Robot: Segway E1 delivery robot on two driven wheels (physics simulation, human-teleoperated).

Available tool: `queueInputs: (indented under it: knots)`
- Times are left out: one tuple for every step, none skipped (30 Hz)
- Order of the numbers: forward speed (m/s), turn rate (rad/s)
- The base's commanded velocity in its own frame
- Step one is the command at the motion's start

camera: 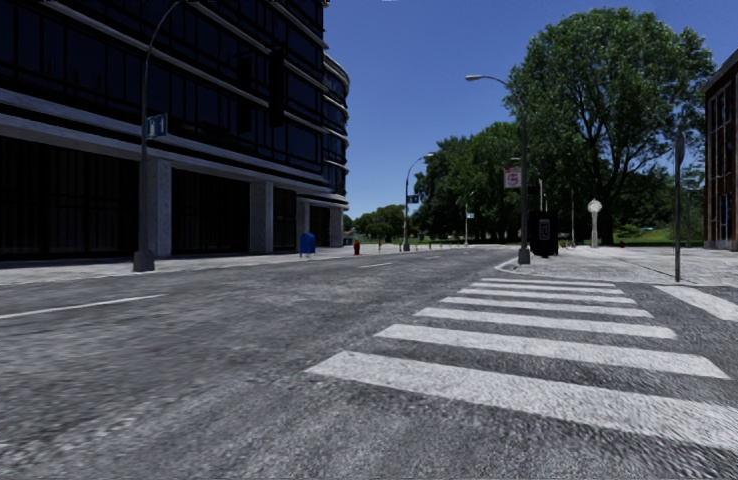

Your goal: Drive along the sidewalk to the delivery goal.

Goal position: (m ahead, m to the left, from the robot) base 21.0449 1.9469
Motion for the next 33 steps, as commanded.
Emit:
queueInputs:
  knots:
    - [2.0,-1.2]
    - [2.0,-1.2]
    - [2.0,-1.2]
    - [2.0,-1.2]
    - [2.0,-1.2]
    - [2.0,-1.2]
    - [2.0,-1.2]
    - [2.0,-1.2]
    - [2.0,-0.5]
    - [2.0,0.0]
    - [2.0,0.0]
    - [2.0,0.0]
    - [2.0,0.0]
    - [2.0,0.0]
    - [2.0,0.0]
    - [2.0,0.0]
    - [2.0,0.0]
    - [2.0,0.0]
    - [2.0,0.0]
    - [2.0,0.0]
    - [2.0,0.0]
    - [2.0,0.0]
    - [2.0,0.0]
    - [2.0,0.0]
    - [2.0,0.0]
    - [2.0,0.0]
    - [2.0,0.0]
    - [2.0,0.0]
    - [2.0,0.0]
    - [2.0,0.0]
    - [2.0,0.0]
    - [2.0,0.0]
    - [2.0,0.0]
